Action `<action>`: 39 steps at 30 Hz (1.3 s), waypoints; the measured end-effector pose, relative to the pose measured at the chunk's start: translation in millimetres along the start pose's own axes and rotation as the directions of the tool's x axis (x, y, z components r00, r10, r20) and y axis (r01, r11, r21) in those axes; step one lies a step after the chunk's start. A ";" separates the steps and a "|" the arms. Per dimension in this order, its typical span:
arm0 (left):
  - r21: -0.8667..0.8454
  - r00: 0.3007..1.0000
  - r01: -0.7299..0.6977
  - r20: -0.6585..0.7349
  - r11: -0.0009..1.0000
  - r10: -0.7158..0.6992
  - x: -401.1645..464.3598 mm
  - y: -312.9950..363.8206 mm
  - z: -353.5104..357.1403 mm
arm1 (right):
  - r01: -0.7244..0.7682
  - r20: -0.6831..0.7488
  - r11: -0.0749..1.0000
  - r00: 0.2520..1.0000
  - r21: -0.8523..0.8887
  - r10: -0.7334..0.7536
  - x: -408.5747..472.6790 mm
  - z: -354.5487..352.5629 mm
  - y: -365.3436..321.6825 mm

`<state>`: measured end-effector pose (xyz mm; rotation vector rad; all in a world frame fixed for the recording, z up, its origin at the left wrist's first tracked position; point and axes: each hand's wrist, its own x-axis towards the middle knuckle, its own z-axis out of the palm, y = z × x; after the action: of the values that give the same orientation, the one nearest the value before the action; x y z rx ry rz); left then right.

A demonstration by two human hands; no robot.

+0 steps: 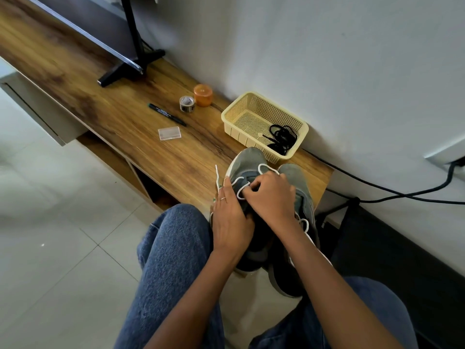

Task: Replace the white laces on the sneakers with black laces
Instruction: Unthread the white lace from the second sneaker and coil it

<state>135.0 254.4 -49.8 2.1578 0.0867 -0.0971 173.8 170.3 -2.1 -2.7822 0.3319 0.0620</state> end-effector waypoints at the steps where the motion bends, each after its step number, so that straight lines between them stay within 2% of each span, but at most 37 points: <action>1: 0.005 1.000 0.001 0.003 1.000 -0.001 0.2 0.0 -0.2 | -0.023 -0.024 0.999 0.999 0.042 0.024 0.4 -0.2 -0.5; 5: 0.018 1.000 0.001 0.009 1.000 -0.002 1.5 -1.7 0.4 | -0.016 -0.026 0.994 0.999 0.108 0.019 5.1 -1.2 0.6; 9: 0.007 1.000 0.006 0.015 1.000 -0.006 0.6 1.6 -0.9 | 0.090 0.057 0.996 0.994 0.002 -0.090 7.8 1.0 -0.5; 14: -0.001 1.000 -0.004 0.021 1.000 0.004 1.5 2.6 -1.6 | 0.080 -0.021 0.997 0.997 -0.016 -0.080 11.9 3.7 -3.7; 20: 0.059 0.998 -0.060 0.030 0.996 0.058 2.7 2.7 1.3 | -0.097 0.007 0.967 0.995 0.236 0.098 22.2 -1.6 0.0; 25: 0.007 1.000 -0.007 0.013 1.000 0.007 5.0 3.6 2.2 | -0.094 -0.039 0.935 0.993 0.342 0.115 14.9 -11.3 5.8; 28: -0.013 1.000 0.011 0.010 1.000 -0.011 6.3 2.9 2.3 | -0.171 -0.055 0.832 0.971 0.528 0.234 10.9 -17.4 11.0; 32: -0.033 0.999 0.028 0.020 0.999 -0.027 6.4 3.3 2.0 | -0.271 -0.010 0.507 0.875 0.818 0.483 3.2 -19.0 21.5; 33: -0.030 1.000 0.024 0.020 0.999 -0.024 6.5 3.2 2.1 | -0.275 -0.023 0.495 0.857 0.824 0.515 0.9 -18.2 24.1; 35: -0.029 1.000 0.016 0.021 0.999 -0.015 6.9 2.7 2.1 | -0.260 -0.109 0.634 0.870 0.728 0.481 -2.8 -15.1 28.0; 37: -0.034 1.000 0.010 0.025 0.999 -0.009 7.3 2.5 2.6 | -0.163 -0.210 0.834 0.926 0.527 0.313 -3.5 -12.8 28.4; 39: -0.031 1.000 -0.005 0.026 1.000 0.005 7.1 2.0 3.2 | -0.059 -0.225 0.966 0.967 0.253 0.117 0.4 -13.4 25.3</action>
<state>142.1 250.7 -50.6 2.1251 0.0674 -0.1200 168.2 142.6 2.3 -2.5306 0.4889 -0.2763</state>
